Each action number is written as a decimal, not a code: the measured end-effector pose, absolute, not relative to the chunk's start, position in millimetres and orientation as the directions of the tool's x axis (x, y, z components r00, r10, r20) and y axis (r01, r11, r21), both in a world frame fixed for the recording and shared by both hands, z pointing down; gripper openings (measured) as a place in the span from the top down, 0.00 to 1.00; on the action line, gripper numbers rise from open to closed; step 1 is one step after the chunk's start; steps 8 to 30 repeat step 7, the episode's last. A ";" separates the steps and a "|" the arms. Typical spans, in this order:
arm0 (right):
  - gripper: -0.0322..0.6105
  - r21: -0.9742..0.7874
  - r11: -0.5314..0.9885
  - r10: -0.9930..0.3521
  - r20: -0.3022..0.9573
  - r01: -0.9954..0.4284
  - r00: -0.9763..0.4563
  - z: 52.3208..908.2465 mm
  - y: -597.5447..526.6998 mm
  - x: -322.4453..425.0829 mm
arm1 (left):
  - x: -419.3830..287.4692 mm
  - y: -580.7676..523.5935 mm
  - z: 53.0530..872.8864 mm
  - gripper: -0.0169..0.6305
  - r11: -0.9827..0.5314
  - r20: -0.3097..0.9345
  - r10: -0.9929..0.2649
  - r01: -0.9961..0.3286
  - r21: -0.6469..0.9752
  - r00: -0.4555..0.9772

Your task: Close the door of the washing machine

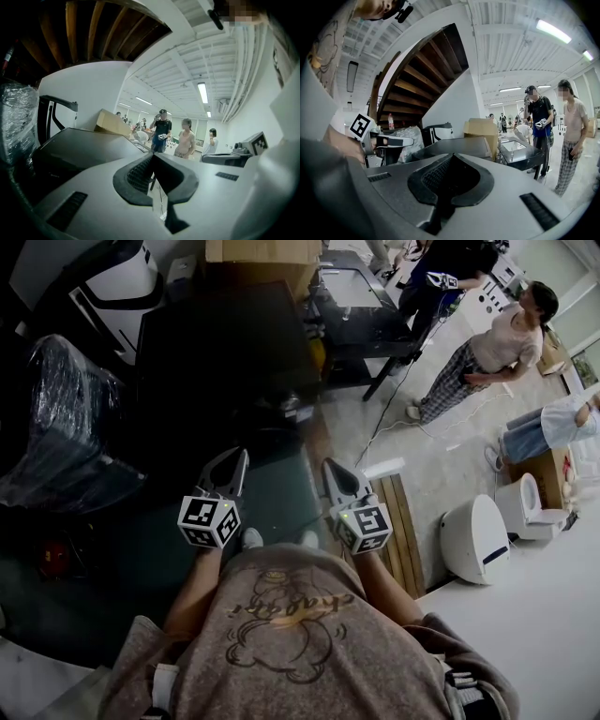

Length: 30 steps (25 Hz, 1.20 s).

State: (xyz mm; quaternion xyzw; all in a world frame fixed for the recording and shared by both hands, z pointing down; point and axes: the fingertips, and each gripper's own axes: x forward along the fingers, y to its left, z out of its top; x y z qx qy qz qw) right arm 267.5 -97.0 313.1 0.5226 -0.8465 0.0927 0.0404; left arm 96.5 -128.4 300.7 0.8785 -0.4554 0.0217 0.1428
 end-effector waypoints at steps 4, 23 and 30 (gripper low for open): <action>0.95 -0.119 0.440 -0.873 0.176 -0.890 -0.455 313.1 -96.7 266.7 | 94.3 -127.9 302.4 0.97 -0.539 0.177 -0.795 -0.810 0.232 0.580; 0.95 -0.121 0.442 -0.870 0.182 -0.889 -0.458 312.6 -97.9 266.7 | 92.4 -128.9 303.6 0.97 -0.532 0.183 -0.797 -0.813 0.237 0.575; 0.95 -0.121 0.442 -0.870 0.182 -0.889 -0.458 312.6 -97.9 266.7 | 92.4 -128.9 303.6 0.97 -0.532 0.183 -0.797 -0.813 0.237 0.575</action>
